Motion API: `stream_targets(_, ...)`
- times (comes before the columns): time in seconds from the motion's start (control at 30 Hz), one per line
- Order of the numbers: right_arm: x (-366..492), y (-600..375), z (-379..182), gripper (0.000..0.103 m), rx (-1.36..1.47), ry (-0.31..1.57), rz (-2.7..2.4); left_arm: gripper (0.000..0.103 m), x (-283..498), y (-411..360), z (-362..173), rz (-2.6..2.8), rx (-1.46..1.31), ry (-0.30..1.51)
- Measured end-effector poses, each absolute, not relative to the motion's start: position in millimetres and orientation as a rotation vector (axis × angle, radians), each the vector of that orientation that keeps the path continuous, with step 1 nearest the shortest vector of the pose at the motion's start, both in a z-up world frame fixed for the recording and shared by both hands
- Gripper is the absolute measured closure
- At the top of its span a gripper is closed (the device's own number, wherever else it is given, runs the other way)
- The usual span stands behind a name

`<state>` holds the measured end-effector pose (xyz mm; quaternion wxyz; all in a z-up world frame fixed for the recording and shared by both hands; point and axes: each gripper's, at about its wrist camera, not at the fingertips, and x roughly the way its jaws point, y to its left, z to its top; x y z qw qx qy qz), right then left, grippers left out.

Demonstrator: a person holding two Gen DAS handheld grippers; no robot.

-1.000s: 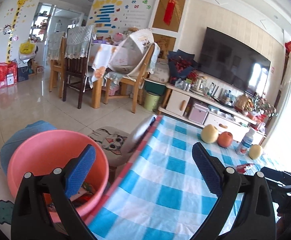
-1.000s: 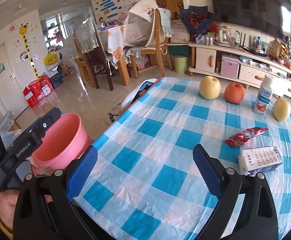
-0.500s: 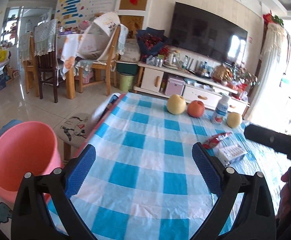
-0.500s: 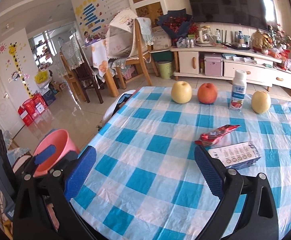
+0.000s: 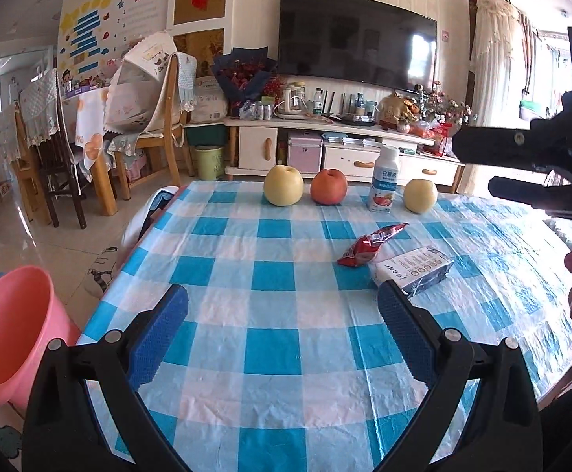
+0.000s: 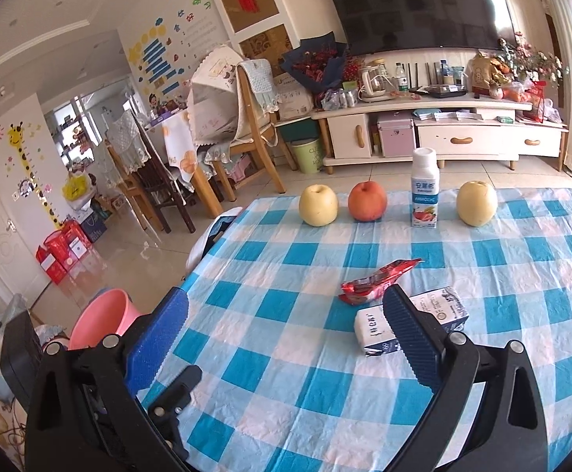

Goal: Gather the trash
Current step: 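Move both open tools back over the table, then lower left gripper onto red Tea Tai milk-tea bag and close on it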

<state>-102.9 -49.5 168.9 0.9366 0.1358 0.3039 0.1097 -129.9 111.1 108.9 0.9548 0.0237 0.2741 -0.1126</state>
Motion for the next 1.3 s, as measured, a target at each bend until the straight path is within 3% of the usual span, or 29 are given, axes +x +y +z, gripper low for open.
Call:
stream_targets(0.53,-101.3,-140.1,164.9,0.005,0.454,0.675,0.183,0.005,-110.9,33.9,103.4,-0.342,0.196,0.589)
stream_targets(0.97,-77.5,-193.1,115.1,0.005,0.728,0.957,0.145,0.006,-16.5,-22.5,77.0,-0.502,0.328,0.727)
stream_targets(1.17,-74.0,-205.7,100.8,0.005,0.810,0.972,0.139,0.006,18.4,-41.2,58.8,-0.526,0.367,0.781)
stream_targets(1.23,-72.2,-208.9,96.4,0.006,0.844,0.968,0.145,0.009,28.3,-45.7,54.6,-0.538,0.370,0.793)
stream_targets(1.3,-67.6,-210.3,89.9,0.009,0.868,0.976,0.141,0.024,36.0,-49.9,49.4,-0.542,0.386,0.808)
